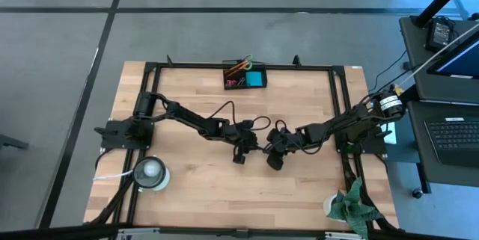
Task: Pick and place office supplies into organizer
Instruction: Put the black pen into the desk organizer
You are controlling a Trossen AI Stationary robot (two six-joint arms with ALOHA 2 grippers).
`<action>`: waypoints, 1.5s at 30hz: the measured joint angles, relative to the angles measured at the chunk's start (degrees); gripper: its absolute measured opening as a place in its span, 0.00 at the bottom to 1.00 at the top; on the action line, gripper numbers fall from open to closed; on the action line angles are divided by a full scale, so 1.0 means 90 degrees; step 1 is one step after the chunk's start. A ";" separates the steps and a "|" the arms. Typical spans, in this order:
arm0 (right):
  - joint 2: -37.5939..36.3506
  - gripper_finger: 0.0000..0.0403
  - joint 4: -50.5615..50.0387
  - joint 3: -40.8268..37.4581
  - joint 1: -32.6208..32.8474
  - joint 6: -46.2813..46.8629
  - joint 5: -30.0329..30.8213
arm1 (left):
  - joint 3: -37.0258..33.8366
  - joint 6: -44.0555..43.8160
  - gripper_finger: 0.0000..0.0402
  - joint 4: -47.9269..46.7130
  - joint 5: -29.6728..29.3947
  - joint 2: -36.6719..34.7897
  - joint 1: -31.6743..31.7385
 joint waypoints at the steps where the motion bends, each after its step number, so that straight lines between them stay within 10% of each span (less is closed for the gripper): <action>1: 0.0000 0.11 0.0000 0.0000 -0.0001 -0.0002 0.0000 | 0.0000 0.0000 0.21 0.0000 0.0005 0.0000 0.0000; 17: 0.0000 0.11 0.0002 0.0000 -0.0004 0.0002 0.0034 | 0.0000 0.0012 0.40 0.0000 0.0005 0.0000 -0.0015; 45: 0.0000 0.11 0.0105 -0.0002 -0.0004 -0.0001 0.0007 | 0.0002 -0.0150 0.39 -0.0089 -0.0371 0.0027 -0.0012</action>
